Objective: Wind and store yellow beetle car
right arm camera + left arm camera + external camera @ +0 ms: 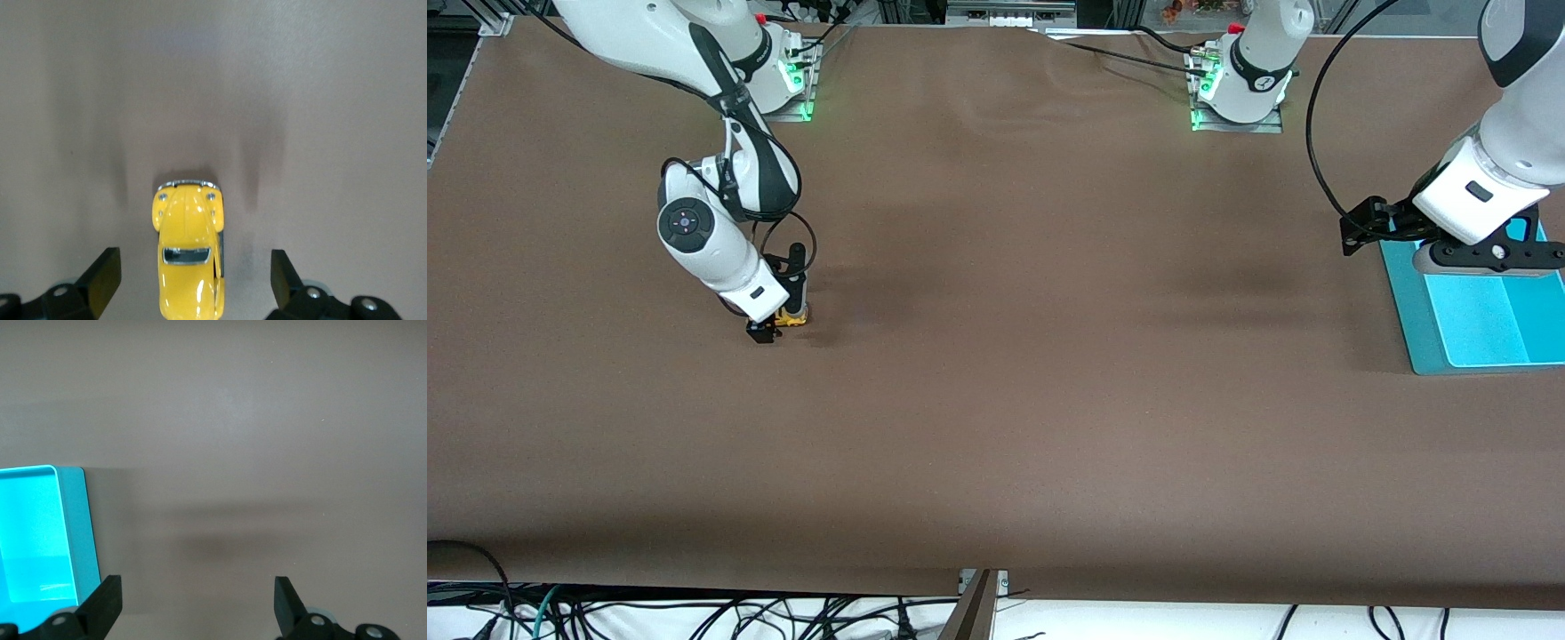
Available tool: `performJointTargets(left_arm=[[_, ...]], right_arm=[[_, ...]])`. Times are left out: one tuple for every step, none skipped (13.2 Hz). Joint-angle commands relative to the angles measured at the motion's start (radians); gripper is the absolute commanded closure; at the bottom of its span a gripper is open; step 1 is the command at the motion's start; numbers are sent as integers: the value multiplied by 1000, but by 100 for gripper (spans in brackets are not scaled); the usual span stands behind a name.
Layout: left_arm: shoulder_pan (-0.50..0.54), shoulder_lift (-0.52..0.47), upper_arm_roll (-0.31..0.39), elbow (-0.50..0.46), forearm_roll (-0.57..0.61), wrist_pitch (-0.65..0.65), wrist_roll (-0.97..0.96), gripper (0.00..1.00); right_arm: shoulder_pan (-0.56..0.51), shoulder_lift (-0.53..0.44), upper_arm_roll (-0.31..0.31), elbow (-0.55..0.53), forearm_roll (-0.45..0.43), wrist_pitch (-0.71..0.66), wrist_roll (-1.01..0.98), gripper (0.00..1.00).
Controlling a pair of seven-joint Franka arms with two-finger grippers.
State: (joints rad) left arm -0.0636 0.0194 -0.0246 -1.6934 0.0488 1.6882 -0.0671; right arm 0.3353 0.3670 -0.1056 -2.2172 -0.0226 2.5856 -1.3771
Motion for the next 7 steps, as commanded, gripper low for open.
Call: performJointTargets(left_arm=[[4,-13,-1,6,-21,-21,-2,0],[4,-13,-1,6,-21,-24,0,0],[4,-13,-3,6,-21,-31,1,0],[4,-13,-3,6,-21,-33,1,0],[4,-13,-3,6,-21,-33,1,0],[4,-13,-3,6,-21,-33,1,0],[4,-15,-3,6,-21,-33,1,0]], right_arm=[[-33,-31,4,-42,4,40,-74,1],[-33,-31,4,-45,4,50,-83,1],[-33,-31,4,-53,4,56,-91,3],[-33,-30,6,-58,4,70,-99,14],[-33,-30,4,-61,4,80,-111,25],[-33,-28,4,-62,4,80,-114,37],[-33,-28,6,-62,4,80,-126,53]])
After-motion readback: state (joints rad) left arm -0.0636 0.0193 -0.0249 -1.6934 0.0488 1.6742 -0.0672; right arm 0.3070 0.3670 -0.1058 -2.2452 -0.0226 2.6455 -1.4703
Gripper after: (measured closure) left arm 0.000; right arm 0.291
